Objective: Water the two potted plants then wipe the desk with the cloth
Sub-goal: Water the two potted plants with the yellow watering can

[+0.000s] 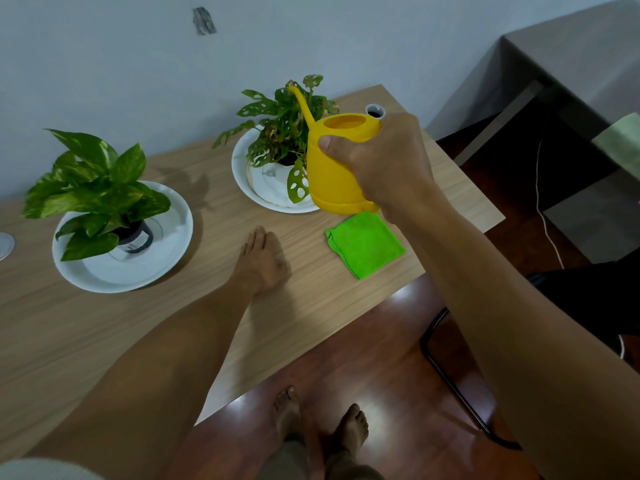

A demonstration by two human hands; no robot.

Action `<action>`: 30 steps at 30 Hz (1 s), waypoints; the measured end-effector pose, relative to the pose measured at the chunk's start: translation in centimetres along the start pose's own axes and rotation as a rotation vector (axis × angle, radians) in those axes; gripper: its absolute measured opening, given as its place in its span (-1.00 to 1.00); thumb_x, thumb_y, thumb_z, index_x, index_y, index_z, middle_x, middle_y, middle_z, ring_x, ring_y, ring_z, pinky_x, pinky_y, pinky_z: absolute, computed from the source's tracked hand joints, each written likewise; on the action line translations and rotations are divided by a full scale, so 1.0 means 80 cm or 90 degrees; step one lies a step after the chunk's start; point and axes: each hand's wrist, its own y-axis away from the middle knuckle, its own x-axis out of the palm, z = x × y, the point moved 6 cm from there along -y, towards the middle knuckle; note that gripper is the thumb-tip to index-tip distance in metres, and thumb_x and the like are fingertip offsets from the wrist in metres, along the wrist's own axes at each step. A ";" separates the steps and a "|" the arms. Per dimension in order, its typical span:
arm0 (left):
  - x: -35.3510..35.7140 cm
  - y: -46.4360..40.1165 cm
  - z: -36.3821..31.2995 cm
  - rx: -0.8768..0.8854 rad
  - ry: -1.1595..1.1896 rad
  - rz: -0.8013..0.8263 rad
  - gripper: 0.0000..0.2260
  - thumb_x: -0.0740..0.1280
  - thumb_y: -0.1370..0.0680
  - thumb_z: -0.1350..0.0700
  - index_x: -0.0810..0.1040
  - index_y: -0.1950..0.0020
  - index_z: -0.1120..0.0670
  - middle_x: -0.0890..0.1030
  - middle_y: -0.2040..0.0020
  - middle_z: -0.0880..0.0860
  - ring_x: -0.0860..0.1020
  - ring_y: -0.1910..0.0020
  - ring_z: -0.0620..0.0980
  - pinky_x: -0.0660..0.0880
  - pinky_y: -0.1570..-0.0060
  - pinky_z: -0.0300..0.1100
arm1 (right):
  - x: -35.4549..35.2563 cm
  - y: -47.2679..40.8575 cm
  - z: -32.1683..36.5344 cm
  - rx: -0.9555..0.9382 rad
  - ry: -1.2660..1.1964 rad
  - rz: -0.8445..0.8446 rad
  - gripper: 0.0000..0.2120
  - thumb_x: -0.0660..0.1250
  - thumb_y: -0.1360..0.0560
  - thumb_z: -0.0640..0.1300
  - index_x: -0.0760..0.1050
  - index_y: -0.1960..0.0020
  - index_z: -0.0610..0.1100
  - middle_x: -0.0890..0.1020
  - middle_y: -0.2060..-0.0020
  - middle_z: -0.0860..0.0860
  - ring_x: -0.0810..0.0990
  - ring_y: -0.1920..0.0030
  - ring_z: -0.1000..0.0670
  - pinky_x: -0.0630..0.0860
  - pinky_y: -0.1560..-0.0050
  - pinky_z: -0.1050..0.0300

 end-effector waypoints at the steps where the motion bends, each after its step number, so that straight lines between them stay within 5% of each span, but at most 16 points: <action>1: 0.000 0.000 0.001 0.000 0.000 0.002 -0.24 0.24 -0.61 -0.13 -0.01 -0.65 0.17 -0.11 -0.67 0.23 -0.14 -0.66 0.22 -0.05 -0.62 0.13 | 0.000 0.000 0.001 0.001 0.003 0.001 -0.40 0.60 -0.37 0.22 0.56 -0.14 -0.22 0.63 0.02 -0.09 0.62 0.03 -0.10 0.42 0.28 0.12; 8: 0.003 -0.005 0.006 0.003 -0.003 0.004 -0.23 0.25 -0.60 -0.16 0.00 -0.65 0.17 -0.09 -0.67 0.24 -0.13 -0.66 0.24 -0.03 -0.61 0.15 | -0.003 0.006 0.001 -0.004 0.018 0.015 -0.39 0.60 -0.37 0.22 0.58 -0.14 -0.24 0.67 -0.01 -0.19 0.67 0.01 -0.18 0.58 0.19 -0.06; 21: 0.002 -0.005 0.001 -0.032 -0.017 0.031 -0.21 0.25 -0.59 -0.14 -0.06 -0.66 0.14 -0.16 -0.67 0.18 -0.18 -0.66 0.19 -0.07 -0.62 0.11 | -0.035 0.017 -0.026 0.050 0.058 0.029 -0.40 0.61 -0.36 0.23 0.55 -0.12 -0.19 0.62 0.05 -0.06 0.52 0.21 0.07 0.38 0.34 0.14; 30: 0.002 -0.006 0.000 -0.028 -0.032 0.035 -0.22 0.24 -0.61 -0.14 -0.08 -0.67 0.15 -0.17 -0.67 0.19 -0.18 -0.66 0.19 -0.08 -0.62 0.11 | -0.047 0.004 -0.029 0.045 0.022 0.001 -0.33 0.62 -0.33 0.25 0.54 -0.20 -0.18 0.65 -0.04 -0.08 0.65 0.00 -0.08 0.45 0.26 0.12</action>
